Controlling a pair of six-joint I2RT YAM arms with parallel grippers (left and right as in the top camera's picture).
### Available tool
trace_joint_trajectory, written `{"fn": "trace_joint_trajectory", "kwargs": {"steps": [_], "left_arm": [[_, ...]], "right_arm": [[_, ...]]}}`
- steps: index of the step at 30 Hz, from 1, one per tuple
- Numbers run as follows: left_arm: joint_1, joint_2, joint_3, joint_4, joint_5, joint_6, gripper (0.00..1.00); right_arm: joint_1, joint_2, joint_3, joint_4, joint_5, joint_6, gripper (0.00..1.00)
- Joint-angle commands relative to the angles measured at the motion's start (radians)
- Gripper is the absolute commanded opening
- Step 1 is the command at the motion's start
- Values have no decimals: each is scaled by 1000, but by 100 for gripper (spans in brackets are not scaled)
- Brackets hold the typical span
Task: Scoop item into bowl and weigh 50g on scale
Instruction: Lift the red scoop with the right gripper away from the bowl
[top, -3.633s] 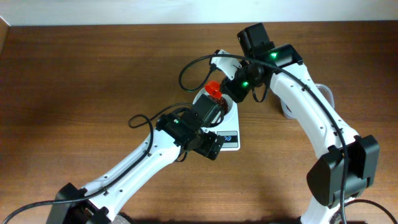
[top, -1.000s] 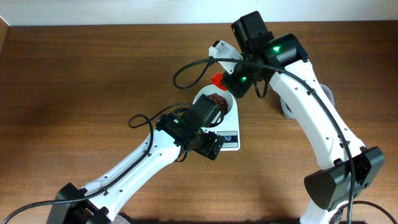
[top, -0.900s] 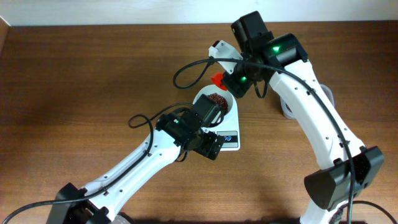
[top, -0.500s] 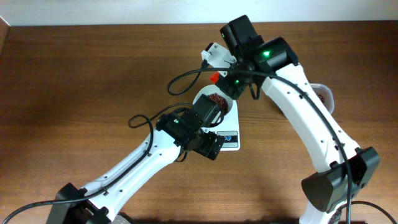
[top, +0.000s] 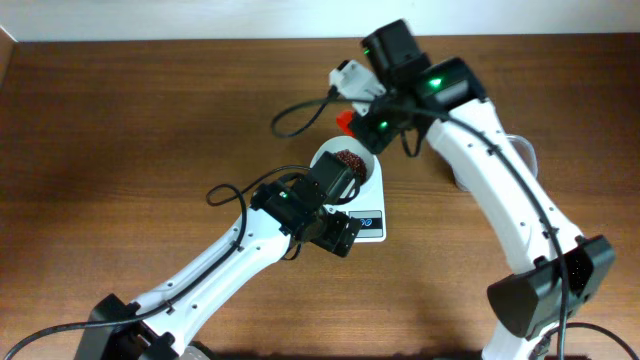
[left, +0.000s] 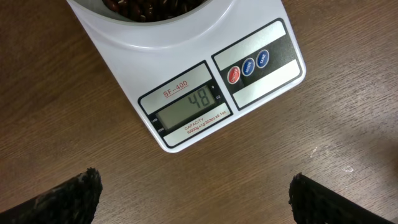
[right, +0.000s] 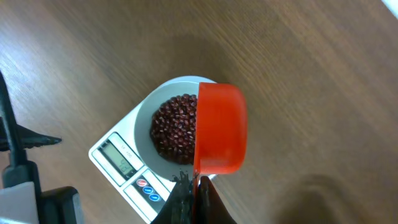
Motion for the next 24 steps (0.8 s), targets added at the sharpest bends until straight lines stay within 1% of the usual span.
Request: {"fn": "trace_joint_trajectory", "kwargs": {"steps": [1,3,6,10,13,18,21,24], "left_arm": [[-1,7,19,1,-10,-12,99],[-1,7,19,1,-10,-12,99],[-1,7,19,1,-10,-12,99],[-1,7,19,1,-10,-12,99],[-1,7,19,1,-10,-12,99],[-1,7,19,1,-10,-12,99],[-1,7,19,1,-10,-12,99],[-1,7,19,1,-10,-12,99]], "right_arm": [[-122,14,-5,-2,-235,59,4],[-201,14,-5,-14,-301,60,4],[-307,14,-5,-60,-319,60,4],[-446,18,-5,-104,-308,60,4],[-534,19,-6,-131,-231,62,4],[-631,20,-22,-146,-20,109,4],[-660,20,-79,-119,5,113,4],[-666,20,-194,-40,12,112,4]]}}
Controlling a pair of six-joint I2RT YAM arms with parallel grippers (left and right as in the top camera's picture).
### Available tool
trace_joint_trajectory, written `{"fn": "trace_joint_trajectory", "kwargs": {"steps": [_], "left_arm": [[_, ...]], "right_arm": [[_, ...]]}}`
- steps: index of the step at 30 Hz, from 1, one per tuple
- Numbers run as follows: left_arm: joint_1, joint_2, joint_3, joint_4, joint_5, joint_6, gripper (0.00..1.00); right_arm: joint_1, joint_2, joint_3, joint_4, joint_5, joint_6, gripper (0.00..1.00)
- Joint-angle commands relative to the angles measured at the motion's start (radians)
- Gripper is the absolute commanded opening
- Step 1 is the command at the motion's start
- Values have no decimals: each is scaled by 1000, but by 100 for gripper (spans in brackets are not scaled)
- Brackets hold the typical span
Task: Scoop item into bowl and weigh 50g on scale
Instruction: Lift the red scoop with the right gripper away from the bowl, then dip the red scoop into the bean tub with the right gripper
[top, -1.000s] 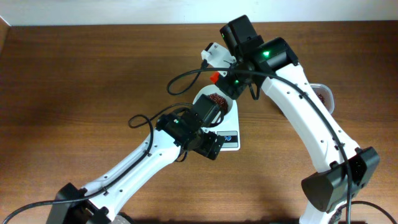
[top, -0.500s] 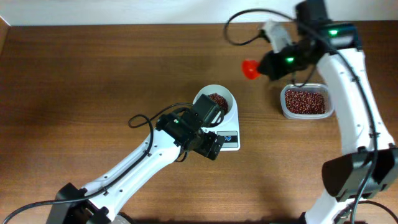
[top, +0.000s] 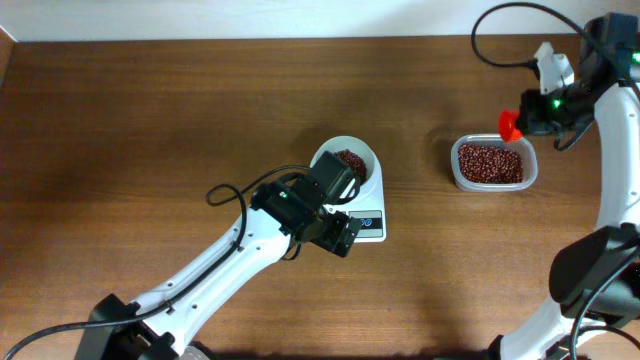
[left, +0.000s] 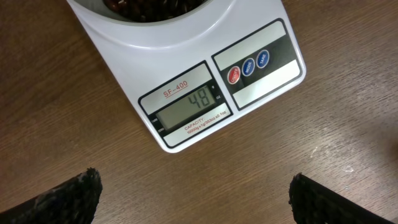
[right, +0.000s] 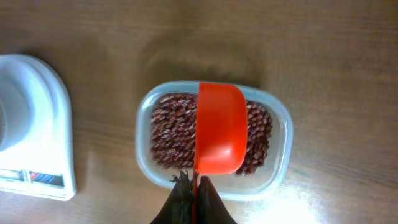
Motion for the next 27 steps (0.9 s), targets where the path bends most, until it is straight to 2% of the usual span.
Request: {"fn": "trace_joint_trajectory", "kwargs": {"steps": [1,5,9,12,16,21,27], "left_arm": [[-1,7,19,1,-10,-12,99],[-1,7,19,1,-10,-12,99],[-1,7,19,1,-10,-12,99],[-1,7,19,1,-10,-12,99],[-1,7,19,1,-10,-12,99],[-1,7,19,1,-10,-12,99],[-1,7,19,1,-10,-12,99]], "right_arm": [[-2,11,-123,77,39,12,4],[-1,11,-278,229,32,12,4],[-1,11,-354,262,-51,12,4],[-2,7,-351,258,-62,11,4],[-2,-7,-281,215,51,11,4],[12,-23,-208,170,55,3,4],[14,-25,-205,159,54,4,4]]}}
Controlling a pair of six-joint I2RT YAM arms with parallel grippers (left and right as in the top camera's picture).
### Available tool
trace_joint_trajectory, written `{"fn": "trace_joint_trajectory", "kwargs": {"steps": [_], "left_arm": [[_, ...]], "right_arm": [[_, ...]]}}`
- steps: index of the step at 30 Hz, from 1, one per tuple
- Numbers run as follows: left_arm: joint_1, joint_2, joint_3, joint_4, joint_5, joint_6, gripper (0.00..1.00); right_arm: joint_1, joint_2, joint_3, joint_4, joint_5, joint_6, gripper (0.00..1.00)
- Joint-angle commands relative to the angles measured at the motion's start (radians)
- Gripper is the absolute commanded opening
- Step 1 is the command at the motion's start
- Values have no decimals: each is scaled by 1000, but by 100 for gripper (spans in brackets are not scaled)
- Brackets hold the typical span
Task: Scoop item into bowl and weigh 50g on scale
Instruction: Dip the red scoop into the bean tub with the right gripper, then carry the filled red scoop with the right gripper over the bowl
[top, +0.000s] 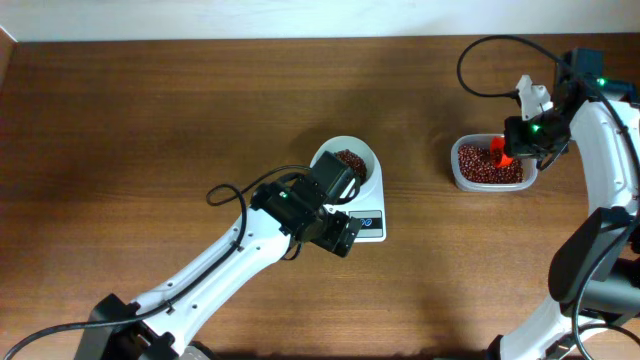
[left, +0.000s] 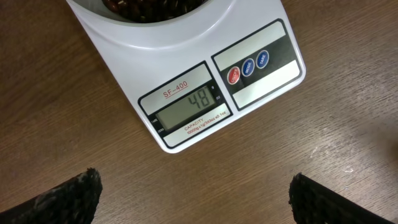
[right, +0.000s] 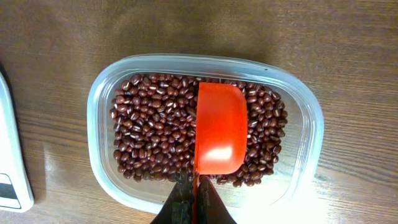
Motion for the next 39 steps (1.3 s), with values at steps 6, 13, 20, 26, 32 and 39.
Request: {"fn": "trace_joint_trajectory", "kwargs": {"steps": [6,13,20,26,32,39], "left_arm": [[-1,7,19,0,-10,-12,99],[-1,7,19,0,-10,-12,99],[-1,7,19,0,-10,-12,99],[-1,7,19,0,-10,-12,99],[-1,7,19,0,-10,-12,99],[-1,7,19,0,-10,-12,99]], "right_arm": [[6,-31,20,3,40,4,4],[1,-31,20,-5,-61,13,4],[-73,-31,20,-52,-259,9,4],[-161,-31,20,-79,-424,-6,4],[-151,-31,20,-102,-652,-109,4],[29,-31,27,-93,-681,-109,4]]}}
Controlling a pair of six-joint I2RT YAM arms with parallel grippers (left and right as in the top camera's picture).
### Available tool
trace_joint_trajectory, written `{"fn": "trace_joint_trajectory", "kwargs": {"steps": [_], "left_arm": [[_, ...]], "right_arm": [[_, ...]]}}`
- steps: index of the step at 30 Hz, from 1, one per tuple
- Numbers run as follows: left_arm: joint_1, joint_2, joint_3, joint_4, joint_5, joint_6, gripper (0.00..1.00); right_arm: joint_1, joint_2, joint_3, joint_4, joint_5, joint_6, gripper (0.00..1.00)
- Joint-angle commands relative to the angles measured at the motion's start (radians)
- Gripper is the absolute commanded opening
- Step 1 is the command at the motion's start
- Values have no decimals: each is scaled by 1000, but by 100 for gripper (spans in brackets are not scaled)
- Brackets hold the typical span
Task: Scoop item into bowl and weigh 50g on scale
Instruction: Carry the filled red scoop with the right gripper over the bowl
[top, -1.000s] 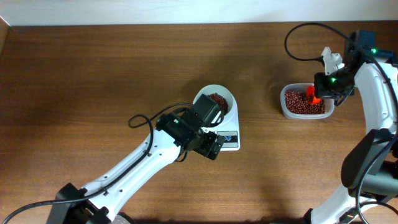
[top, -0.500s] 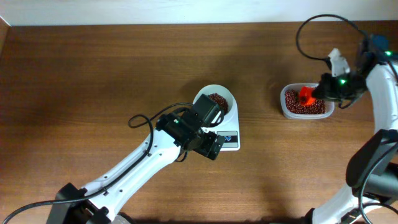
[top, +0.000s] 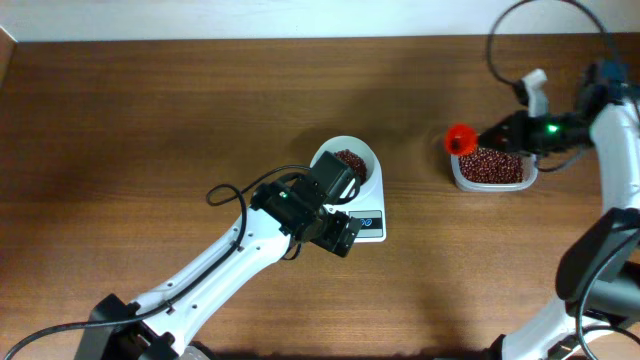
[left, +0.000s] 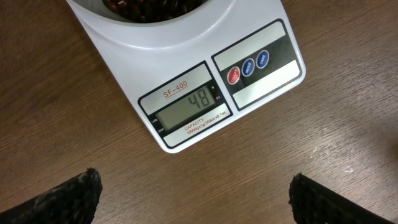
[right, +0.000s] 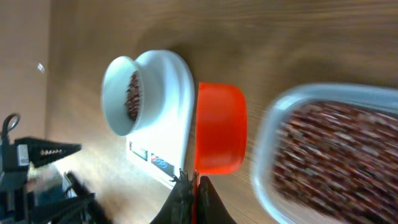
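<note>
A white scale (top: 368, 215) carries a white bowl (top: 347, 160) of red-brown beans; its display (left: 190, 108) reads 48. My left gripper (left: 196, 200) hangs open over bare wood just in front of the scale, with nothing between its fingers. My right gripper (right: 194, 182) is shut on the handle of a red scoop (right: 220, 127). The scoop (top: 460, 139) hangs just left of the clear tub of beans (top: 491, 166), between tub and scale. Whether the scoop holds beans cannot be told.
Black cables loop above the right arm (top: 600, 120) and beside the left arm (top: 225, 193). The table's back edge meets a white wall (top: 200, 20). Brown wood lies between scale and tub.
The red scoop was down among the beans in the tub. It now hangs raised past the tub's left rim, toward the scale. The left gripper and the 48 reading are unchanged.
My right gripper first held the scoop over the bowl on the scale, which read 48. Then the scoop was above the tub at the right, then down in its beans. It now hangs left of the tub. The left gripper stayed open by the scale throughout.
</note>
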Motion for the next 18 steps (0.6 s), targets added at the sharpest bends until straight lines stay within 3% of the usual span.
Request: {"fn": "trace_joint_trajectory", "kwargs": {"steps": [1,5,10,18], "left_arm": [[-1,7,19,0,-10,-12,99],[-1,7,19,0,-10,-12,99],[-1,7,19,0,-10,-12,99],[-1,7,19,0,-10,-12,99]], "right_arm": [[117,-31,37,6,-51,-19,4],[255,-35,142,-4,-41,-19,4],[422,-36,254,-14,166,-24,4],[623,-36,258,2,479,-120,4]]}}
